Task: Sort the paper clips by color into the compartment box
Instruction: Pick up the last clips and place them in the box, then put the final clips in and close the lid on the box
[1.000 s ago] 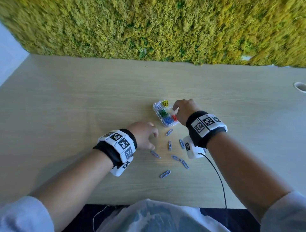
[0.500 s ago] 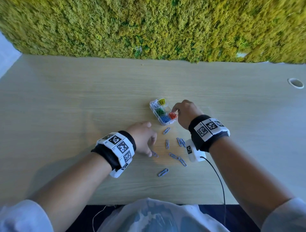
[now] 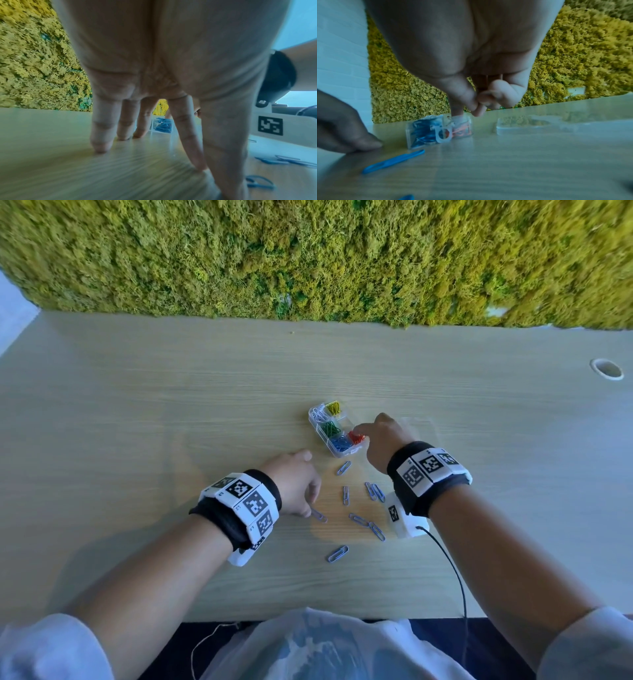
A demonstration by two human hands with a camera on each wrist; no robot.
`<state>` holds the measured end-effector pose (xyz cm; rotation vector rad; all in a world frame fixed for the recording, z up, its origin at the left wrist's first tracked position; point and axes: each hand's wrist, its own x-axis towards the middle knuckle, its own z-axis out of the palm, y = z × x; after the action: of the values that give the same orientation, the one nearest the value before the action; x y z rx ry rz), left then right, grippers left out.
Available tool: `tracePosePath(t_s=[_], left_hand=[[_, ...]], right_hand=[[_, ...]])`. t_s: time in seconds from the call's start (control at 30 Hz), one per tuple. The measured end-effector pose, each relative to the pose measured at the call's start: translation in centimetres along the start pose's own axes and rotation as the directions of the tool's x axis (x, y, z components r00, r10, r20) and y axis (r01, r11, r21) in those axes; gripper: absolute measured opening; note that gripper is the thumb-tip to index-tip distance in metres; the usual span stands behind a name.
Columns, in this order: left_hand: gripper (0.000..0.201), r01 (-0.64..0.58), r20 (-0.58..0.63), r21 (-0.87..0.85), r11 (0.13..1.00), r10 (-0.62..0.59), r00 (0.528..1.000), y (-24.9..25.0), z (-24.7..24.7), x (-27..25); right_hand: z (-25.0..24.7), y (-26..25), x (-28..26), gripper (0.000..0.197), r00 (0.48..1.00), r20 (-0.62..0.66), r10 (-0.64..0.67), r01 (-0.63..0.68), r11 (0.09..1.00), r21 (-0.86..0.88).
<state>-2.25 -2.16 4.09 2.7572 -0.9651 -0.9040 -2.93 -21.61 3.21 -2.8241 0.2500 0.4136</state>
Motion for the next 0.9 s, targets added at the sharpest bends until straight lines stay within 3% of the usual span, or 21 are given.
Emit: tracePosePath(t_s=[0.1,0.23,0.37,0.5,0.6,0.77,0.9], left_hand=[[0.013,0.003,-0.015,-0.004,1.000,-0.004,1.000,0.2,-0.1,-0.3],[0.008,-0.004,-0.018,-0.008,1.000,0.004,1.000,0.1,-0.1,-0.3],[0.008,-0.021,-0.041,0.002,1.000,0.021,0.999,0.2,0.0,-0.4],[0.016,-0.033,-0.073,0.030,0.999,0.036,0.997,0.5,0.1,-0.4],[0.011,-0.034,-0.078,0.032,0.999,0.036,0.996,0.6,0.1,-0.5],[0.003,-0.022,-0.074,0.024,0.999,0.024,0.997,0.8,0.2,-0.7],[0.010,-0.013,-0.036,0.042,0.999,0.014,0.999,0.9,0.2,-0.6]], right_hand=[[0.3,0.2,0.0,0.055,0.999,-0.046,-0.001,0.004,0.999,0.049],[0.7,-0.2,-1.1,0.032,0.980,-0.176,-0.094,0.108,0.991,0.075],[2.0,-1.4,-2.3,0.028,0.970,0.059,-0.238,0.241,0.969,-0.060],[2.4,-1.5,-2.1,0.024,0.987,0.072,-0.145,0.155,0.977,-0.149],[2.3,-1.5,-2.2,0.017,0.992,0.058,-0.110,0.118,0.978,-0.173],[2.2,-1.6,-2.3,0.021,0.994,0.066,-0.091,0.102,0.978,-0.182],[0.8,-0.5,-3.0,0.021,0.995,0.046,-0.084,0.082,0.996,0.035]])
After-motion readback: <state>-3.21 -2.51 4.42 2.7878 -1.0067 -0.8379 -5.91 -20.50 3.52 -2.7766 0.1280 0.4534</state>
